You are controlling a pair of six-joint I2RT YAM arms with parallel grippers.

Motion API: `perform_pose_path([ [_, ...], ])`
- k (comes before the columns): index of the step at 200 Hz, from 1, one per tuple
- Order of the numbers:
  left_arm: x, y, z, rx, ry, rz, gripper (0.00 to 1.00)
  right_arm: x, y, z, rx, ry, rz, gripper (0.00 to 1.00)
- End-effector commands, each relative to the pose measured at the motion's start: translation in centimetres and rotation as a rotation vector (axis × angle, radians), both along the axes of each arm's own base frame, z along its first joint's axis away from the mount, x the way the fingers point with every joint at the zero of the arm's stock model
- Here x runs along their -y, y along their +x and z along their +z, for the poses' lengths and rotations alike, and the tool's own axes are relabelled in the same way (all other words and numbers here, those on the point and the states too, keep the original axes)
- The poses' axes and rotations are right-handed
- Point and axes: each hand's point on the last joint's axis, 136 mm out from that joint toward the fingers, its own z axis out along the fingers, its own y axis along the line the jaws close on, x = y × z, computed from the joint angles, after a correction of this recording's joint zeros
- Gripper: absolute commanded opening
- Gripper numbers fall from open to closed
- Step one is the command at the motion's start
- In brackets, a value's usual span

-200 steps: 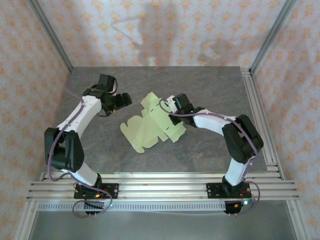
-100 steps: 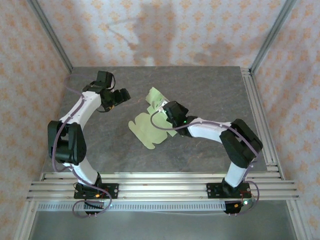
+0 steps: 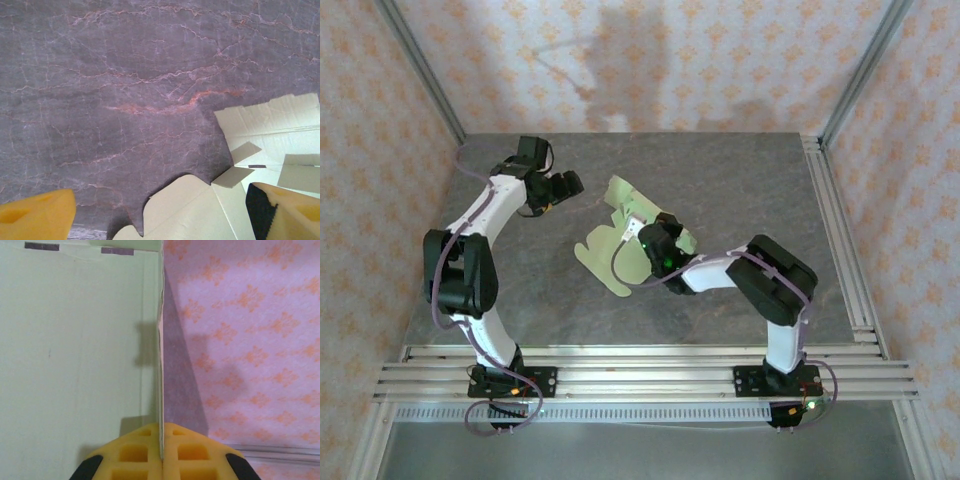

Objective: Fold the paper box

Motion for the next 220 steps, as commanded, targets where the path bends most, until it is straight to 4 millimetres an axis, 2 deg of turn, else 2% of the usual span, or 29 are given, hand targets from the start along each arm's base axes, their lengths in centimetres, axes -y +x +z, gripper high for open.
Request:
perform_pose_path([
  [1,-0.3,1.9,0.9,0.048,-0.009,-0.005,0.90,-0.2,0.1,1.4,0.130,-0.035,-0.011,0.00],
  [46,-0.2,4.3,0.0,0.055,-0.014,-0.009,0.90,-0.5,0.1,1.2,0.191,-0.080,0.000,0.00],
  [53,-0.2,4.6,0.6,0.068,-0.015,-0.007,0.90,-0.6,0.0,1.3,0.202,-0.082,0.001,0.00],
  [57,-0.2,4.8,-0.7,0.044,-0.015,-0.008,0.90,-0.6,0.0,1.4,0.212,-0.080,0.000,0.00],
  [87,-0.2,6.9,-1.3,0.059,-0.017,-0.021,0.90,-0.7,-0.1,1.9,0.246,-0.093,0.002,0.00],
  [136,1.9,10.4,-3.4,0.051,-0.065,-0.169,0.76,-0.5,-0.4,1.7,0.232,-0.095,0.008,0.00],
  [220,5.2,11.6,-7.0,0.014,-0.124,-0.327,0.72,-0.8,-0.2,0.6,0.237,-0.133,0.008,0.00],
])
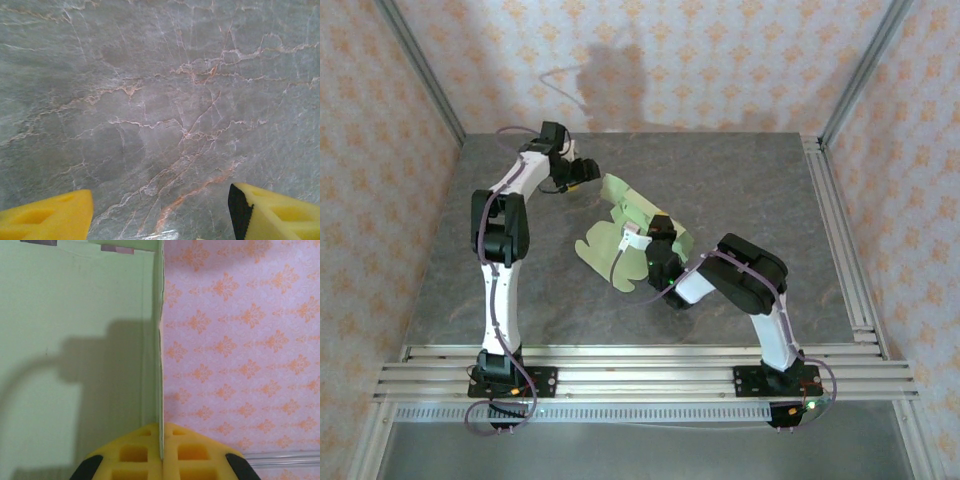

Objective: Fold the paper box

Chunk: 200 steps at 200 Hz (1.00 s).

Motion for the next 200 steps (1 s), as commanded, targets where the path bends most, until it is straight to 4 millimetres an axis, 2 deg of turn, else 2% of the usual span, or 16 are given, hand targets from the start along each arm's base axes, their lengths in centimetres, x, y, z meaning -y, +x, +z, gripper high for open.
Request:
perform_pose_path([
  [1,1.7,0.0,0.3,0.006,-0.028,-0.075,0.72,0.1,0.0,0.0,0.018,0.007,-0.024,0.00],
  [23,3.1,0.1,-0.2,0.004,-0.054,-0.125,0.72,0.1,0.0,-0.1,0.015,0.006,-0.027,0.00],
  [43,5.3,-0.2,-0.1,0.021,-0.106,-0.216,0.72,0.2,0.0,0.0,0.014,0.005,-0.029,0.00],
  [75,7.6,-1.7,0.5,0.057,-0.133,-0.330,0.71,0.3,-0.1,-0.1,0.007,0.005,-0.035,0.00],
  [138,8.1,-3.8,2.3,0.150,-0.155,-0.379,0.70,0.4,-0.1,-0.3,0.002,0.016,-0.040,0.00],
  [200,7.7,-5.6,2.4,0.190,-0.142,-0.392,0.70,0.4,0.0,-0.6,-0.006,0.019,-0.048,0.00],
])
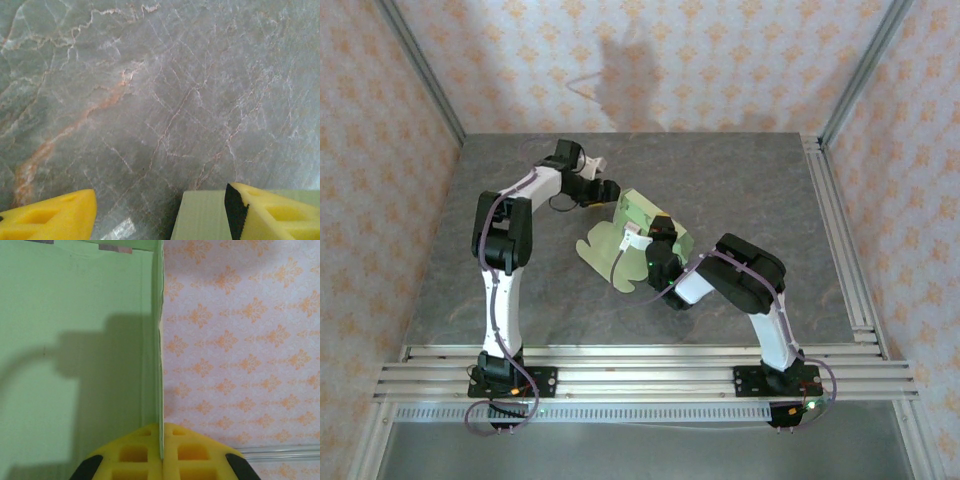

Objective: Fold the paper box

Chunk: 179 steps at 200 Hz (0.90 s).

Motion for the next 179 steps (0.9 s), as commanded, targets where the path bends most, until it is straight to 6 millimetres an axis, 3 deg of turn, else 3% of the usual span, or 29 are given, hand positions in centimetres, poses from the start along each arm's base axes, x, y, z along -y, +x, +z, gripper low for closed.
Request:
perform_pose_path([
  [1,0.1,0.1,2.8,0.112,-0.012,-0.025,0.70,0.0,0.0,-0.2,-0.003,0.025,-0.022,0.00],
  [89,-0.3,-2.5,3.8,0.233,-0.004,-0.052,0.72,0.1,0.0,-0.6,-0.012,0.025,-0.025,0.00],
  [179,0.1,-3.9,3.4,0.235,-0.025,-0.105,0.73,0.0,0.1,-0.9,-0.020,0.026,-0.027,0.00],
])
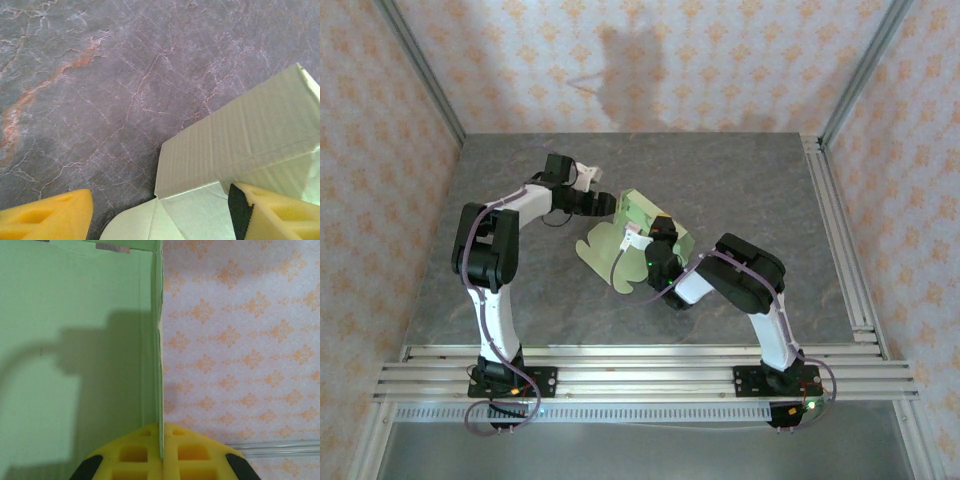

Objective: Fold the paper box

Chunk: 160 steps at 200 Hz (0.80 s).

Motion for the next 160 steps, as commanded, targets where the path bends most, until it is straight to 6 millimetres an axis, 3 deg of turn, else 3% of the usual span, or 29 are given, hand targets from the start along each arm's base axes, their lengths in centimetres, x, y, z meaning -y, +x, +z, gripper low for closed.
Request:
perform_pose_path([
  [1,0.3,-0.1,1.7,0.065,-0.021,-0.041,0.73,-0.2,0.1,-0.6,-0.013,0.013,-0.011,0.00],
  [160,1.4,-0.6,-0.3,-0.011,0.081,-0.076,0.71,-0.7,0.2,-0.6,-0.055,0.030,-0.001,0.00],
])
